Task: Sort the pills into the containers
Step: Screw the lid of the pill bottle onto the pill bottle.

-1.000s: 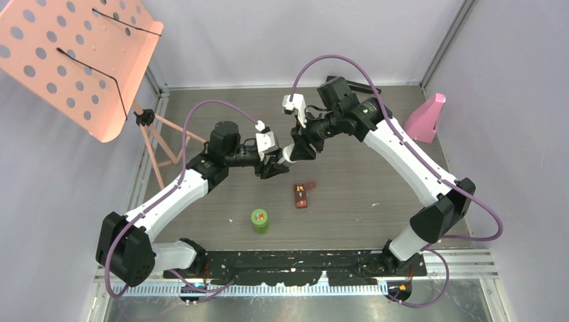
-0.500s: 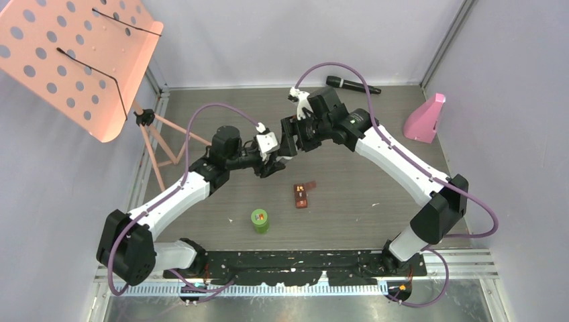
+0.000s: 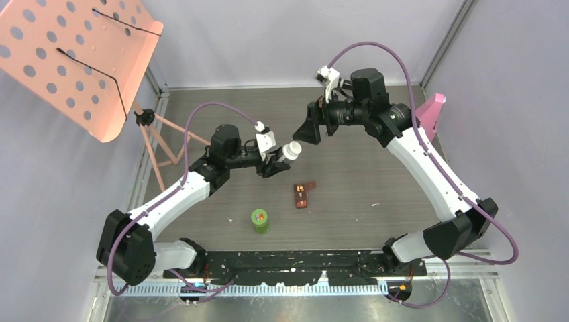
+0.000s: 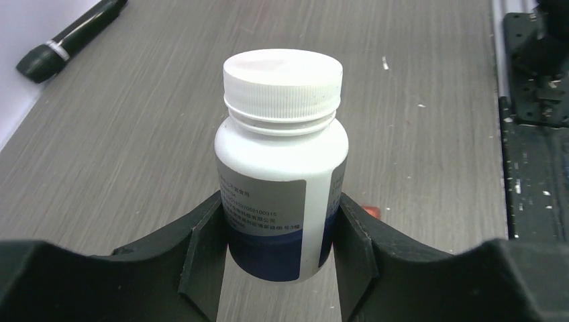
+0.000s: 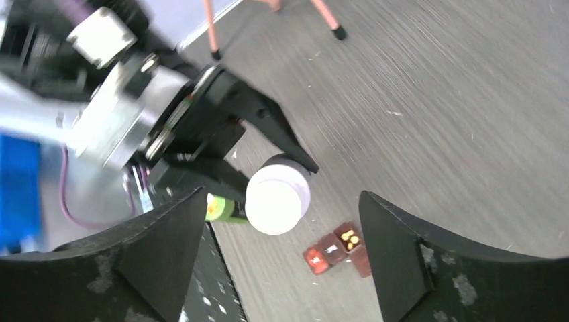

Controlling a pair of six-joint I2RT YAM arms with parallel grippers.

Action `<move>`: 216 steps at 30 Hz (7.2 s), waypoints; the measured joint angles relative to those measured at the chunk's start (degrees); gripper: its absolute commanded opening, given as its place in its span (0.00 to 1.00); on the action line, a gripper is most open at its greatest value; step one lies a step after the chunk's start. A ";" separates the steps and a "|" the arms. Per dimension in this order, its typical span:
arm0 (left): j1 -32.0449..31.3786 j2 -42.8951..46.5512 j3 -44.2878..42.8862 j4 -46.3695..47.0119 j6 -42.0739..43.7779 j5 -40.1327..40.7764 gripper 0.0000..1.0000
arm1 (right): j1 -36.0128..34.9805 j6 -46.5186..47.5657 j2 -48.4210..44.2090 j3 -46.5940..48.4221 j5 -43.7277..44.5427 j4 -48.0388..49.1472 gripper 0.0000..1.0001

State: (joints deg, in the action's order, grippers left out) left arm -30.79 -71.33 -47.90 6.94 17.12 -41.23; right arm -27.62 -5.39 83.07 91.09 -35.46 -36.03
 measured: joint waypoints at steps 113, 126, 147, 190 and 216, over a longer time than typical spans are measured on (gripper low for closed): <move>0.15 -4.00 -3.63 1.79 -6.08 3.15 0.00 | -4.46 -7.23 -1.49 -3.56 14.95 7.52 0.98; 0.15 -3.76 -3.87 0.79 -6.25 -9.86 0.00 | -4.24 21.18 0.52 -1.25 -4.31 -4.52 0.68; -0.35 -3.74 -4.33 -1.64 -5.51 -0.81 0.00 | -4.70 -10.80 5.90 -2.14 12.59 2.01 0.77; 0.33 -2.93 -5.35 -0.42 -6.51 -11.26 0.00 | -0.83 19.17 -1.57 -6.25 -13.66 -2.47 0.22; 0.20 -3.89 -2.51 4.59 -7.56 4.94 0.00 | -8.74 -21.51 -4.94 -8.63 35.06 11.47 0.98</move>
State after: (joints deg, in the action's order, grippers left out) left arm -30.59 -75.22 -50.41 11.53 9.56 -36.29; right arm -36.36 -26.89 78.13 82.46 -0.40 -24.56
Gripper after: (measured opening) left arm 0.532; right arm 0.959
